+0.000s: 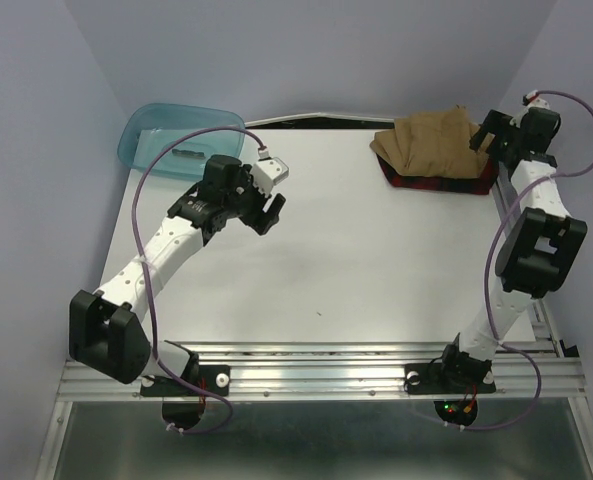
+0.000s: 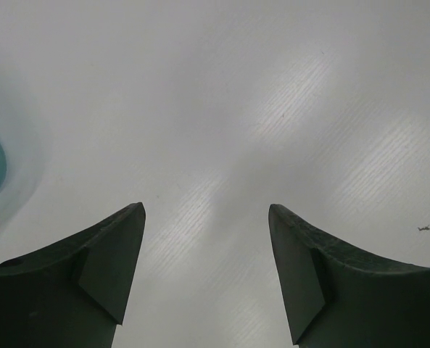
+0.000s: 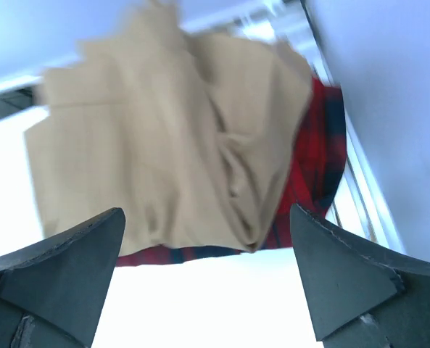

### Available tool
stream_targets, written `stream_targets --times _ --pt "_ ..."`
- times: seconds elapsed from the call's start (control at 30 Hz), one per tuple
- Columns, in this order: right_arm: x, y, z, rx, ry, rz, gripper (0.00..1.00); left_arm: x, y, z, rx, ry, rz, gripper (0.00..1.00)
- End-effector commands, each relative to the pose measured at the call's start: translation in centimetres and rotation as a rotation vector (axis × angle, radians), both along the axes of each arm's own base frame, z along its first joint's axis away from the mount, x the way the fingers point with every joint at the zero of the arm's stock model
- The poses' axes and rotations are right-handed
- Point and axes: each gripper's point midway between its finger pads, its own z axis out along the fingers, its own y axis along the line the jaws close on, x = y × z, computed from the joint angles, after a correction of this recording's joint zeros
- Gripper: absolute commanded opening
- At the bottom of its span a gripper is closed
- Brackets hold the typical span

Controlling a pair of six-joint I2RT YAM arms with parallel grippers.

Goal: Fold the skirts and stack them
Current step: Neatly place the folded skirt to the corner

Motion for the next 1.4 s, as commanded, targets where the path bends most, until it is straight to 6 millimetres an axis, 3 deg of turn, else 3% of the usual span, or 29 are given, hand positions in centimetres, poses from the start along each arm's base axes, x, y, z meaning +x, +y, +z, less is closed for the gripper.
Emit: stream_targets --times 0.0,0.1,0.2,0.23,0.27,0.43,0.47,0.5,0.57,0.6,0.7,0.83,0.93,1.03,1.27,1.37 --pt "-1.7 2.8 8.8 -0.074 -0.156 0.187 1.00 0.2 -0.5 3.4 -0.132 -0.030 -0.014 0.80" --pt "-1.6 4.6 10.8 -0.004 -0.219 0.251 1.00 0.0 -0.4 3.9 -0.163 -0.036 -0.021 0.81" --pt "0.0 5.7 11.7 0.110 -0.275 0.286 0.94 0.0 -0.4 3.9 -0.181 -0.037 -0.018 0.81" --pt "1.2 5.6 10.1 0.144 -0.264 0.291 0.92 0.2 -0.4 3.8 -0.184 -0.035 -0.014 0.81" --pt "2.0 5.6 10.8 0.160 -0.287 0.297 0.90 0.3 -0.5 3.9 -0.186 -0.035 -0.015 0.81" --pt "6.1 5.5 8.3 0.296 -0.308 0.328 0.77 1.0 -0.6 4.2 -0.195 -0.018 -0.003 0.81" --pt "7.1 5.4 6.8 0.323 -0.301 0.330 0.73 1.2 -0.6 4.0 -0.193 -0.011 0.000 0.81" --pt "7.2 5.5 8.0 0.310 -0.328 0.349 0.71 1.3 -0.6 3.9 -0.192 -0.008 0.001 0.81" --pt "8.3 5.6 7.0 0.334 -0.338 0.378 0.65 1.6 -0.3 3.5 -0.180 0.004 0.009 0.81" --pt "8.6 5.8 5.9 0.358 -0.328 0.389 0.63 1.9 0.0 3.2 -0.170 0.007 0.022 0.81" --pt "9.4 5.6 5.4 0.362 -0.342 0.399 0.57 2.5 0.3 2.1 -0.159 0.038 0.035 0.81" --pt "11.1 3.5 2.7 0.326 -0.339 0.295 0.53 3.1 0.3 0.6 -0.172 0.093 0.049 0.81" --pt "11.8 2.2 1.9 0.329 -0.363 0.213 0.51 3.1 0.2 0.0 -0.174 0.112 0.046 0.81" --pt "12.6 1.9 0.7 0.382 -0.386 0.179 0.49 3.2 0.4 -1.0 -0.165 0.138 0.053 0.81" --pt "13.2 1.5 -5.3 0.459 -0.311 0.119 0.49 3.8 0.8 -1.9 -0.160 0.167 0.073 0.81" --pt "12.7 0.2 -6.9 0.427 -0.284 0.068 0.47 4.2 0.9 -1.7 -0.168 0.169 0.080 0.81"
